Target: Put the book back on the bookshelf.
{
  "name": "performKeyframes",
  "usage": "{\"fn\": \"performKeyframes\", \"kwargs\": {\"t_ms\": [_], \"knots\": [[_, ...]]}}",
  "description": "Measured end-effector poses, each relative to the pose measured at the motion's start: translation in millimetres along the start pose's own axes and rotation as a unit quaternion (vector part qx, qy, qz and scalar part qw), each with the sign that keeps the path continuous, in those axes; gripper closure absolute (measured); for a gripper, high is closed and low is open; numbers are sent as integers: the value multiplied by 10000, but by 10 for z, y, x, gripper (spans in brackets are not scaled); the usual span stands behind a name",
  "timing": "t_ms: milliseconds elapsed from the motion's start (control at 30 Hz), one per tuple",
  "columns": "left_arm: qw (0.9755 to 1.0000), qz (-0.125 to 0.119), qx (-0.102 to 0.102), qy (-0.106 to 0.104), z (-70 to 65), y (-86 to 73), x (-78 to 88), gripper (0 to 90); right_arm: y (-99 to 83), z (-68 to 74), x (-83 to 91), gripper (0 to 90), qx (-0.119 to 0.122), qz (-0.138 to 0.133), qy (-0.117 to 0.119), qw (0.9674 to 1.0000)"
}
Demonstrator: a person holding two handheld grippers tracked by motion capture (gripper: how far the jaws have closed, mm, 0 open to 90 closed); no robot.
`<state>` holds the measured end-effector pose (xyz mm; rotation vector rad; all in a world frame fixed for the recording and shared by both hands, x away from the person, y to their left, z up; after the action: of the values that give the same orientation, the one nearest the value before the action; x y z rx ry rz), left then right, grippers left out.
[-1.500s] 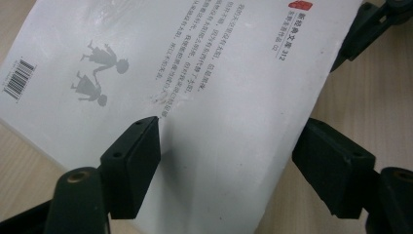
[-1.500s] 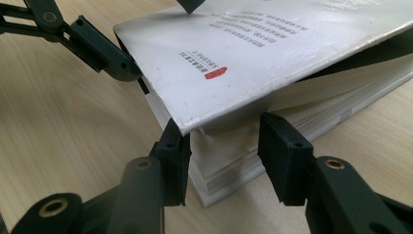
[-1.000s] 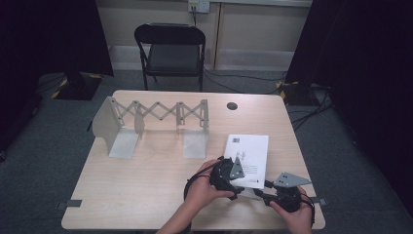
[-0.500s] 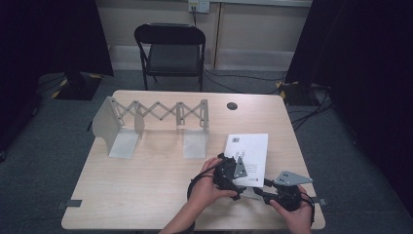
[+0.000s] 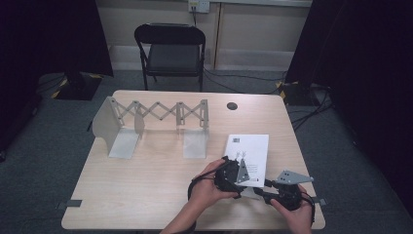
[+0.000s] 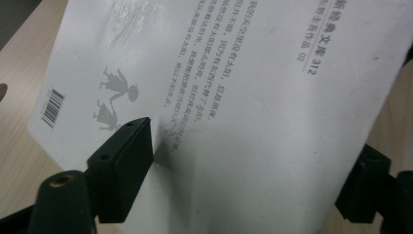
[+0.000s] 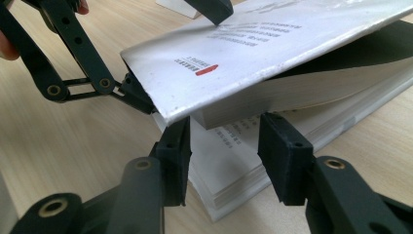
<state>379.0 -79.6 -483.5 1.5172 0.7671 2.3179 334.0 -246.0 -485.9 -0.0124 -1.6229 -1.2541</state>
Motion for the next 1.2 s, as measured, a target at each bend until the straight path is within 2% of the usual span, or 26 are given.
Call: {"fn": "performKeyframes", "kwargs": {"t_ms": [67,133,167,233,267,300,400,433,500,600,700,800,1033,1067,1200], "knots": [[10000,-5,-43,-17,-6,2,26,241,9,-2,3,503,-64,-68,177,9998],[9999,53,-101,-1,-14,15,43,273,6,-8,2,439,-41,-72,257,9996],[9999,87,-147,7,-17,25,53,285,-5,-19,8,399,-10,-93,209,9997],[9999,110,-92,-3,-26,45,70,312,-17,-37,31,365,97,-120,187,9997],[9998,157,-136,-36,-8,51,89,321,-25,-51,48,341,152,-123,165,9997],[9998,152,-100,-62,0,53,97,328,-37,-73,69,328,195,-124,82,9997],[9995,260,-93,-167,29,75,128,342,-80,-115,95,320,225,-126,136,9996],[9991,350,-175,-185,42,86,141,350,-100,-128,94,310,247,-98,171,9995],[9984,466,-214,-230,51,105,150,356,-139,-149,73,299,312,-11,235,9992],[9980,511,-193,-307,64,124,164,364,-170,-160,45,299,435,78,342,9984],[9978,523,-169,-360,86,137,187,375,-194,-159,37,298,574,195,282,9978],[9975,558,-82,-420,115,165,230,400,-212,-157,29,295,588,225,274,9976],[9965,667,-71,-507,154,205,275,427,-253,-148,-1,273,701,346,231,9967],[9961,689,-101,-534,165,210,280,427,-257,-152,1,263,705,331,220,9967],[9958,684,6,-605,215,244,317,434,-266,-154,2,245,721,292,224,9967]]}}
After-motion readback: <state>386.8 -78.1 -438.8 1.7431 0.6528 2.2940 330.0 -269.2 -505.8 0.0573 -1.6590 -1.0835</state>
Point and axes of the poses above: each handheld gripper's, and its own axes: x roughly backward along the jaws, y roughly out of its top, z roughly to its left, the point moved 4 cm from there along -x, roughly forward along the jaws, and after that the axes turned 9 degrees about z, right-handed, at the moved point
